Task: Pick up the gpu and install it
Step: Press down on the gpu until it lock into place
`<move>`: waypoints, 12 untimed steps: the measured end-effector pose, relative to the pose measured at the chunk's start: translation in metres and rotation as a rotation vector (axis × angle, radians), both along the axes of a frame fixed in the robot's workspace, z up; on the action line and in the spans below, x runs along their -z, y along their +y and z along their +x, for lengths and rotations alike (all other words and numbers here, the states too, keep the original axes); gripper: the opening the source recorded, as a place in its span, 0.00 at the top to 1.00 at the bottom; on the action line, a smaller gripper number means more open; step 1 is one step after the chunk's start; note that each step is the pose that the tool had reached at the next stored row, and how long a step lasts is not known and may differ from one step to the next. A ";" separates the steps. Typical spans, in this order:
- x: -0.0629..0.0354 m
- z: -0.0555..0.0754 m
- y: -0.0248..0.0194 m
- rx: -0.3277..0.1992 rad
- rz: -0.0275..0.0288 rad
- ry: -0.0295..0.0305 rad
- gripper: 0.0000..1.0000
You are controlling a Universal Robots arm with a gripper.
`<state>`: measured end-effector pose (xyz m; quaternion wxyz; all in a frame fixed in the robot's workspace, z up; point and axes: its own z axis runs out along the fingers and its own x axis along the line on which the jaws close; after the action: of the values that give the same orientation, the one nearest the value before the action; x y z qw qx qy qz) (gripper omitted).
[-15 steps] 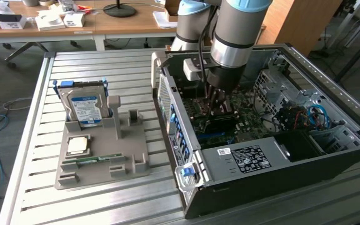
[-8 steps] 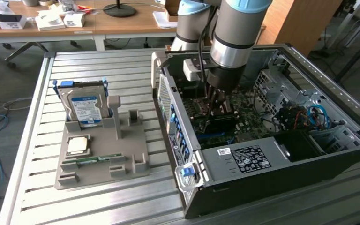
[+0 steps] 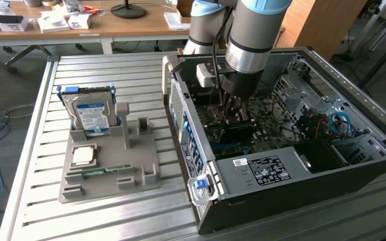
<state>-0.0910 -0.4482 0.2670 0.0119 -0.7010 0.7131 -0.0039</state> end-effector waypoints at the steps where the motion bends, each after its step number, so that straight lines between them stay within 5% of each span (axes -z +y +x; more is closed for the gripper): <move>1: 0.0001 0.000 -0.0001 0.000 0.0002 0.0000 0.89; 12: 0.0017 0.000 -0.0007 0.000 -0.0003 0.0002 0.89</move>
<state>-0.0911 -0.4489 0.2653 0.0118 -0.7010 0.7130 -0.0039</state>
